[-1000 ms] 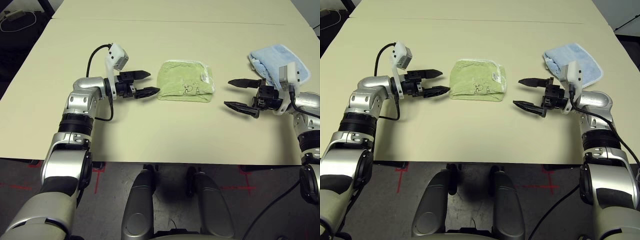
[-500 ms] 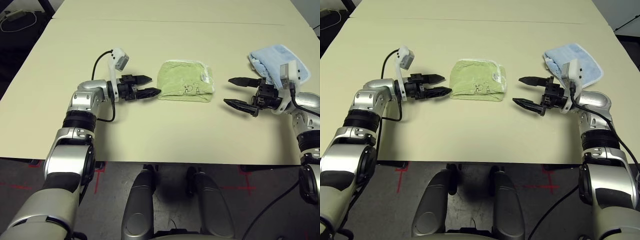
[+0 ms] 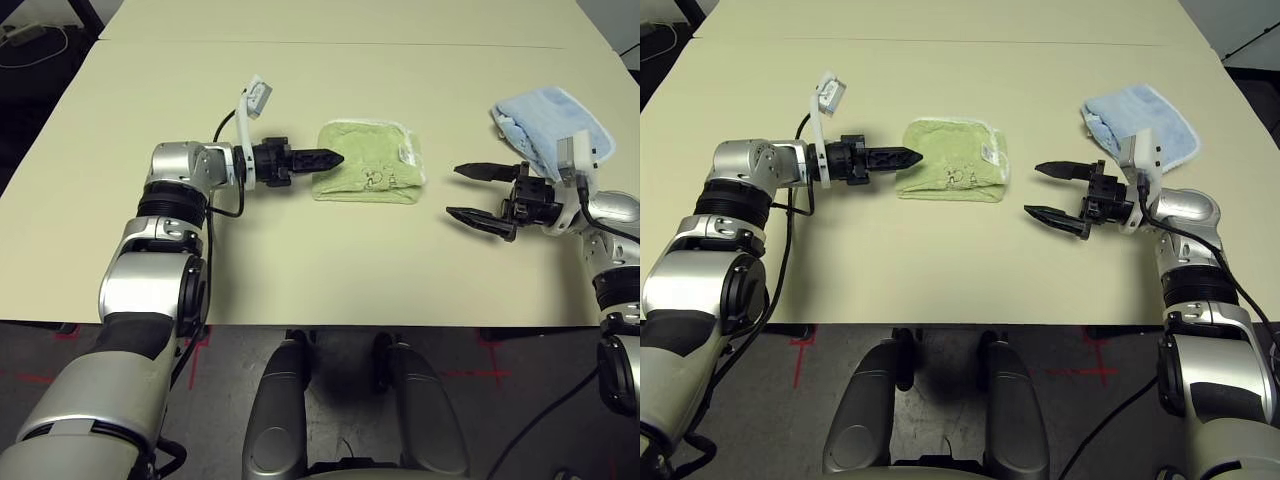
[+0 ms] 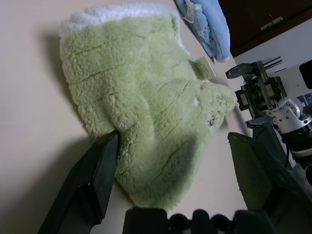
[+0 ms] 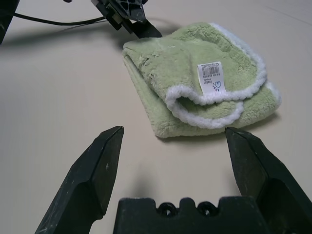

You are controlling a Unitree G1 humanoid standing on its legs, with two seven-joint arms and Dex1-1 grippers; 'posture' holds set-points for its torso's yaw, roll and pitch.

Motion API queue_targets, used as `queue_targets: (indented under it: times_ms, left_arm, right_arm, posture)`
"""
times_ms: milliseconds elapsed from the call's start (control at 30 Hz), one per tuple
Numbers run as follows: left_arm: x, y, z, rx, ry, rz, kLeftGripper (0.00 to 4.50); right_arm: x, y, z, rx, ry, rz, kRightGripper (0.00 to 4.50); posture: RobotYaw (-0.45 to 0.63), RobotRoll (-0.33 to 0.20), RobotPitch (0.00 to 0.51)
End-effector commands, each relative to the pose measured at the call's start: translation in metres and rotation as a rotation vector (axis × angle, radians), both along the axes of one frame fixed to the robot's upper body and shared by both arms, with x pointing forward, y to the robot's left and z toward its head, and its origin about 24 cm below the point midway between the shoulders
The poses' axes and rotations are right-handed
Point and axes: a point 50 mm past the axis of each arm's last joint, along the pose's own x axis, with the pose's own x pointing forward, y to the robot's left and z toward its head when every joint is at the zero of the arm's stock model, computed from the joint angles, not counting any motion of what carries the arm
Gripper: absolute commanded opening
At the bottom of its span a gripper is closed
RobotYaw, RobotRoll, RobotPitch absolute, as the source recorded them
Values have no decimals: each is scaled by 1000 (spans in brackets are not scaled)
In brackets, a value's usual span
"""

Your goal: Fold the towel and set it aside.

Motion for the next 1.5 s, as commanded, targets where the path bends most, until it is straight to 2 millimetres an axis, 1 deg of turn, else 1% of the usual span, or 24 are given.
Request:
queue_targets:
  times_ms: [33, 233, 333, 633, 733, 867, 1067, 1133, 1200, 1500]
  left_arm:
    - [1, 8, -8, 80, 21, 24, 4478]
    - [2, 23, -11, 130, 16, 66, 4478]
    - [2, 24, -12, 132, 19, 75, 4478]
    - [6, -9, -14, 68, 31, 49, 4478]
    - [6, -17, -16, 57, 40, 45, 4478]
    - [7, -25, -18, 43, 49, 49, 4478]
    - [9, -28, -20, 27, 57, 68, 4478]
    - [9, -28, -20, 28, 56, 72, 4099]
    - [9, -26, -21, 30, 54, 82, 3556]
    - [12, -26, -19, 1, 57, 138, 99]
  right_arm:
    - [-3, 3, -5, -6, 3, 18, 4492]
    - [-2, 4, -5, -7, 1, 23, 4492]
    - [-2, 6, -3, -2, -1, 27, 4492]
    - [-3, 0, -1, -3, -2, 9, 4492]
    - [-2, -3, 3, 33, -2, -15, 4492]
    - [-3, -10, 4, 39, 9, -34, 4492]
    - [-14, -31, -1, 6, 58, -51, 4492]
    - [-16, -33, -1, 6, 61, -50, 4500]
    - [-17, -33, -1, 2, 60, -48, 4500]
    - [-14, -28, 1, -3, 47, -47, 4500]
  posture:
    - [49, 0, 244]
    - [53, 0, 241]
    - [54, 0, 239]
    - [46, 0, 232]
    - [44, 0, 229]
    - [43, 0, 229]
    - [37, 0, 230]
    - [32, 0, 232]
    - [31, 0, 231]
    - [36, 0, 233]
